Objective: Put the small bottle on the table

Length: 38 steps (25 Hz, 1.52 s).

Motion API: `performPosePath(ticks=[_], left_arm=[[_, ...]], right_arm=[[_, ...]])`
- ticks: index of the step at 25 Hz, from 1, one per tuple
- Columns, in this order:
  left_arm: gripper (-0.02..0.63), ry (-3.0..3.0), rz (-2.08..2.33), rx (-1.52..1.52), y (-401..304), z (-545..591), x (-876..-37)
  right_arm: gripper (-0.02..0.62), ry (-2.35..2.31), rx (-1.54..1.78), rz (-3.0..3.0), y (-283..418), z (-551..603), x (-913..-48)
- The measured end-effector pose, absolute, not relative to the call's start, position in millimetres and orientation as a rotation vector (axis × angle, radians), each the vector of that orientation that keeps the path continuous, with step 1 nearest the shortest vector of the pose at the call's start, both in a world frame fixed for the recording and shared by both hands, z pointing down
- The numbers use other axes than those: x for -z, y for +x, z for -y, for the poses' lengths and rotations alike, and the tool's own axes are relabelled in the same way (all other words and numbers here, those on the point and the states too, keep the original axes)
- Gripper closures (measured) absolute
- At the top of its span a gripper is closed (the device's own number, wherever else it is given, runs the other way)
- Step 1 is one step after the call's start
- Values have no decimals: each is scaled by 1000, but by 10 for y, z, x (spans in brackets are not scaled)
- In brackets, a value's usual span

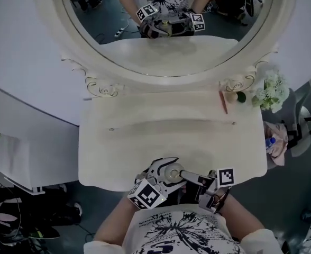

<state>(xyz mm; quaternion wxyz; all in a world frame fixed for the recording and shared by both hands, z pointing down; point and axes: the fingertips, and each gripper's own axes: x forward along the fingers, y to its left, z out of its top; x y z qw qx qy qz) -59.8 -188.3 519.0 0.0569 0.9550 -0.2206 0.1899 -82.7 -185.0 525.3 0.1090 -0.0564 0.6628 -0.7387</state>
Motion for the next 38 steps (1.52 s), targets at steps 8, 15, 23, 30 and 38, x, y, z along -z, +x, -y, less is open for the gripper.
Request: performPosePath(ticks=[8,15,23,30,38], left_arm=[[256,2859,648,-588,-746,2084,-5651],[255,2820,624,-619,-776,2183,-5945],[255,2812,614,-801,-790,2283,-6196],[255,2828,609,-783,-772,2310,-6210],[255,2841,615,-795,-782,2287,-6224]], right_arm=[[232,-321,2155,-1971,-944,2075,-5671],[233,-431,2162,-1998,-937,2195,-5936],[283,-574,2138,-2057,-876,2327,-6034],[374,-574,2153,-2060,-888,2371,-6021],[373,-632,2182,-2081,-927,2320,-6036]])
